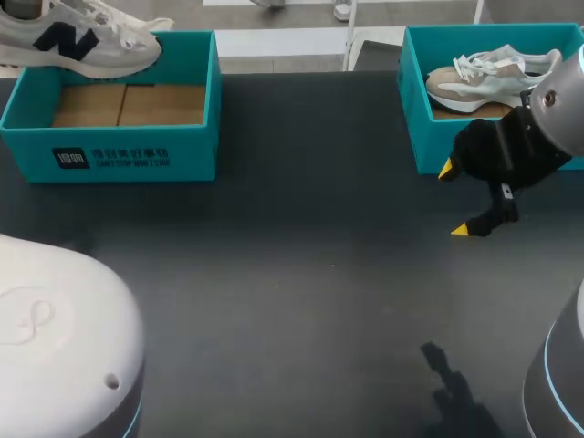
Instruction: Take the shoe out of the shoebox, open the shoe tongue, remove and reinsert the insole, then place the shoe into the shoebox
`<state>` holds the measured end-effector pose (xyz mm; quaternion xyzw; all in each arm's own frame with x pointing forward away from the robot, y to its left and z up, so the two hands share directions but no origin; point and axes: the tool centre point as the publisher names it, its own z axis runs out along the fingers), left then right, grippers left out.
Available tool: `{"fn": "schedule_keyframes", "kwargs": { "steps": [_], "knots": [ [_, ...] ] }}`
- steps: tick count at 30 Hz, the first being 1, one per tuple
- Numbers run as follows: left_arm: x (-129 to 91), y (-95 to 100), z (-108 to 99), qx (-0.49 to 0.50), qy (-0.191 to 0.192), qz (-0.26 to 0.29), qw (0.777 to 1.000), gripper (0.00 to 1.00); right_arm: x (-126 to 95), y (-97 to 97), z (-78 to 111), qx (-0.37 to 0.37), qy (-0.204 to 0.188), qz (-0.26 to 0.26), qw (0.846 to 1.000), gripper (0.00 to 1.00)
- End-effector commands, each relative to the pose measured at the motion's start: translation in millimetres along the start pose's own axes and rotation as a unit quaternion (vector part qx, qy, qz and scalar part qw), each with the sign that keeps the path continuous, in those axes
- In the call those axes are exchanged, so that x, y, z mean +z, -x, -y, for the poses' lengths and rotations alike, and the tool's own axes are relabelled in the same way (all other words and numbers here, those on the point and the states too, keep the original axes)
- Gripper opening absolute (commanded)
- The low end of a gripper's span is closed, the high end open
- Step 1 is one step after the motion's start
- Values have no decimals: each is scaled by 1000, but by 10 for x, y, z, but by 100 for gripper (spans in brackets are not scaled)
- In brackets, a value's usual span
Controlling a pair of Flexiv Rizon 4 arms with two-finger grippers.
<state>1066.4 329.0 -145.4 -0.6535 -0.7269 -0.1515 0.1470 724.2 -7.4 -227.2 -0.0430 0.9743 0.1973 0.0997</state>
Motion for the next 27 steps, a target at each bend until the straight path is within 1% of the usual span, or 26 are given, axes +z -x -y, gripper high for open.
{"fn": "schedule_keyframes", "kwargs": {
  "steps": [1, 3, 4, 6, 9, 12, 15, 16, 20, 27],
  "knots": [
    [102, 111, 43, 35, -2, 12, 999, 0, 11, -4, -3, 0, -2, 1, 1000, 100],
    [132, 207, 77, 53, 10, 0, 999, 0, 11, -4, -3, 0, -2, 1, 1000, 100],
    [148, 244, 86, 59, 19, 14, 998, 0, 11, -4, -3, 0, -2, 1, 1000, 100],
    [194, 310, 103, 89, 28, 20, 995, 0, 11, -4, -3, 0, -2, 1, 1000, 100],
    [295, 374, 111, 96, 43, 32, 994, 0, 11, -4, -3, 0, -2, 1, 1000, 100],
    [409, 414, 107, 98, 32, 49, 993, 0, 11, -4, -3, 0, -2, 1, 1000, 100],
    [547, 474, 119, 91, 36, 55, 994, 0, 11, -4, -3, 0, -2, 1, 1000, 100],
    [595, 504, 119, 91, 27, 58, 994, 0, 11, -4, -3, 0, -2, 1, 1000, 100],
    [738, 584, 121, 85, 34, 72, 993, 0, 11, -4, -3, 0, -2, 1, 1000, 100],
    [970, 720, 63, 73, 20, 71, 995, 0, 11, -4, -3, 0, -2, 1, 1000, 100]
  ]
}}
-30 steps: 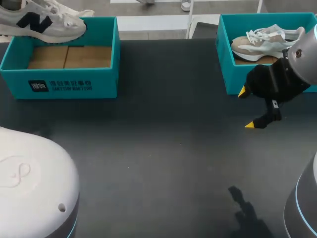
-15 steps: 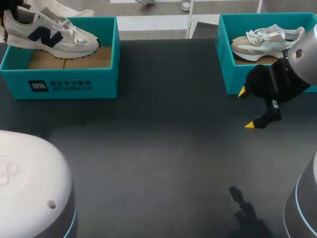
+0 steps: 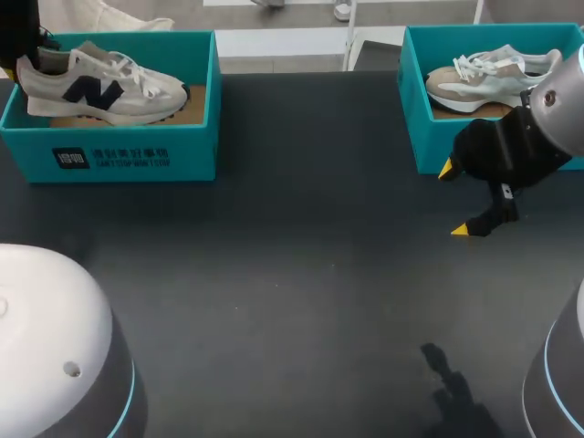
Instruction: Take the shoe out of the shoebox, open the shoe tongue, remove and reinsert the insole, then place the shoe into the shoebox
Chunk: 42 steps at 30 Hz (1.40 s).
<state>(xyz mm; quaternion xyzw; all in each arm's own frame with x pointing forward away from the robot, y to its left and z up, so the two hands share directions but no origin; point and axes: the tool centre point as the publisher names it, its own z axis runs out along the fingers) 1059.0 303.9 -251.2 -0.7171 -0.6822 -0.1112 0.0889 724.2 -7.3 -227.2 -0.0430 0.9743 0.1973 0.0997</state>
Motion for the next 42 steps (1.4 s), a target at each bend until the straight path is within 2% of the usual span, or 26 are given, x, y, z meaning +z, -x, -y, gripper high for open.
{"fn": "schedule_keyframes", "kwargs": {
  "steps": [1, 19, 26, 35, 36, 37, 38, 39, 40, 41, 42],
  "knots": [
    [161, 49, -69, 2, -11, 1, 1000, 0, 11, -4, -3, 0, -2, 1, 1000, 100],
    [835, 199, 60, 8, -44, 6, 999, 0, 11, -4, -3, 0, -2, 1, 1000, 100],
    [1123, 230, 59, 14, -60, -19, 998, 0, 11, -4, -3, 0, -2, 1, 1000, 100],
    [1226, 239, 76, 36, -68, -31, 997, 0, 11, -4, -3, 0, -2, 1, 1000, 100],
    [1224, 240, 82, 35, -69, -33, 996, 15, 11, -4, -3, 0, -2, 1, 1000, 100],
    [1220, 242, 85, 35, -69, -33, 996, 38, 11, -4, -3, 0, -2, 1, 1000, 100],
    [1213, 243, 87, 37, -70, -33, 996, 48, 11, -4, -3, 0, -2, 1, 1000, 100],
    [1206, 244, 87, 38, -70, -33, 996, 64, 11, -4, -3, 0, -2, 1, 1000, 100],
    [1192, 245, 88, 38, -70, -32, 996, 90, 11, -4, -3, 0, -2, 1, 1000, 100],
    [1183, 249, 93, 40, -71, -29, 996, 95, 11, -4, -3, 0, -2, 1, 1000, 100],
    [1177, 251, 98, 41, -71, -28, 996, 94, 11, -4, -3, 0, -2, 1, 1000, 100]
  ]
}}
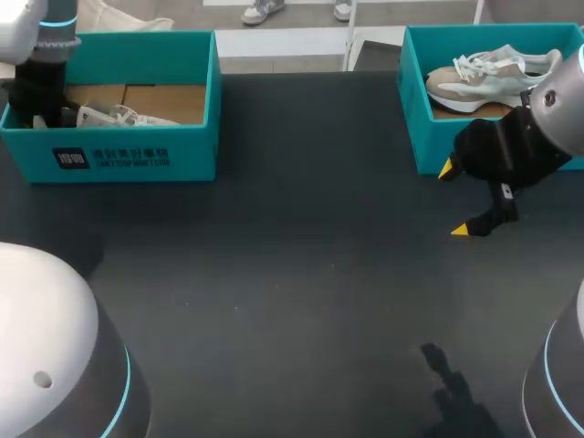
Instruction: Take the shoe out of the shoebox, open the shoe tongue, remove and reinsert the insole, then place the shoe into the shoebox
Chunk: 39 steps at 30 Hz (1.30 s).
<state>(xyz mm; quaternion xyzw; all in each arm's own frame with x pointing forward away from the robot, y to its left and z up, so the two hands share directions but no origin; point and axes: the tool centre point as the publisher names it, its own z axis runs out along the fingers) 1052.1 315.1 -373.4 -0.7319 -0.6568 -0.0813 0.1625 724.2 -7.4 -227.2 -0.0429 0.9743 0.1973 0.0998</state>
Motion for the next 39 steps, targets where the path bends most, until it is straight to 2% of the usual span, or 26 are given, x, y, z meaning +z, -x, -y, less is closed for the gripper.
{"fn": "schedule_keyframes", "kwargs": {
  "steps": [1, 12, 24, 30, 37, 39],
  "knots": [
    [-44, 15, 15, 1, -1, 4, 1000, 95, 11, -4, -3, 0, -2, 1, 1000, 100],
    [-380, -4, 87, 2, 12, 48, 999, 100, 11, -4, -3, 0, -2, 1, 1000, 100],
    [-973, -51, 262, 3, 26, 93, 995, 100, 11, -4, -3, 0, -2, 1, 1000, 100],
    [-1359, -103, 393, 3, 3, 116, 993, 100, 11, -4, -3, 0, -2, 1, 1000, 100],
    [-1925, -330, 608, 13, -31, 131, 991, 100, 11, -4, -3, 0, -2, 1, 1000, 100],
    [-1925, -330, 608, 13, -31, 131, 991, 100, 11, -4, -3, 0, -2, 1, 1000, 100]
  ]
}}
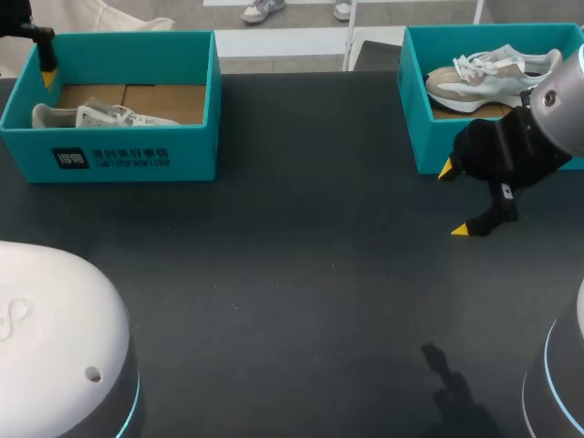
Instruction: Take the shoe out of the shoebox, open the shoe tongue, remove and reinsert the insole, then place the shoe into the shoebox
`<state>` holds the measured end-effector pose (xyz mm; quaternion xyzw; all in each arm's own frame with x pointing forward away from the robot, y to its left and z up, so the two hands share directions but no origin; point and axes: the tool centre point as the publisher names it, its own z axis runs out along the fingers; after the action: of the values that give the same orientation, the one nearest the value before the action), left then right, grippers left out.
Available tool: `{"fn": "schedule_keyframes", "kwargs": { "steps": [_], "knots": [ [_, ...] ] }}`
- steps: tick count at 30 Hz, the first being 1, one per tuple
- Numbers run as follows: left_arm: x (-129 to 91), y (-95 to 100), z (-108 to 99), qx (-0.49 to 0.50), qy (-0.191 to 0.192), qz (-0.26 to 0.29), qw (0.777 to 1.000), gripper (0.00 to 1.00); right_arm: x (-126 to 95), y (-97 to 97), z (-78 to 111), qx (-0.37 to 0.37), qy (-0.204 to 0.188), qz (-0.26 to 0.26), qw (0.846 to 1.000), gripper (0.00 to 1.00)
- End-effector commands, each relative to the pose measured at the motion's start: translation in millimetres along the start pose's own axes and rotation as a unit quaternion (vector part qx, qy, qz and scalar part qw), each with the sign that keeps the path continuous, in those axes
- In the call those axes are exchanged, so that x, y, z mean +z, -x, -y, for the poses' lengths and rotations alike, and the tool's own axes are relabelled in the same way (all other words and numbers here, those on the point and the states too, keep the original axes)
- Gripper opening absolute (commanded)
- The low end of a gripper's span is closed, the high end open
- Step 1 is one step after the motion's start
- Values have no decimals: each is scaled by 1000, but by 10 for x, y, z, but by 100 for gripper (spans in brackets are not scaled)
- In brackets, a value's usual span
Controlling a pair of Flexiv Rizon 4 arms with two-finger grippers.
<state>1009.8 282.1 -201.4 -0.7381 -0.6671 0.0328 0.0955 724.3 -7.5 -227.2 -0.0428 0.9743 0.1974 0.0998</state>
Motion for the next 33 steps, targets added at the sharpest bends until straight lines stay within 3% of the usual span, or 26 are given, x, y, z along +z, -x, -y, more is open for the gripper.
{"fn": "schedule_keyframes", "kwargs": {
  "steps": [1, 7, 10, 12, 17, 19, 23, 33],
  "knots": [
    [-266, -53, 8, 2, -5, 1, 1000, 100, 11, -5, -5, 0, -2, 1, 1000, 100],
    [-266, -53, 8, 2, -5, 1, 1000, 100, 11, -5, -5, 0, -2, 1, 1000, 100],
    [-266, -53, 8, 2, -5, 1, 1000, 100, 9, 323, 82, 39, -5, -12, 999, 100],
    [-266, -53, 8, 2, -5, 1, 1000, 100, -31, 540, 166, 111, 6, 5, 994, 100],
    [-266, -53, 8, 2, -5, 1, 1000, 100, -156, 906, 327, 276, -15, 41, 960, 100],
    [-266, -53, 8, 2, -5, 1, 1000, 100, -238, 1006, 372, 338, -38, 61, 938, 100],
    [-266, -53, 8, 2, -5, 1, 1000, 100, -391, 1311, 403, 376, -59, 110, 918, 100],
    [-266, -53, 8, 2, -5, 1, 1000, 100, -391, 1311, 403, 376, -59, 110, 918, 100]
  ]
}}
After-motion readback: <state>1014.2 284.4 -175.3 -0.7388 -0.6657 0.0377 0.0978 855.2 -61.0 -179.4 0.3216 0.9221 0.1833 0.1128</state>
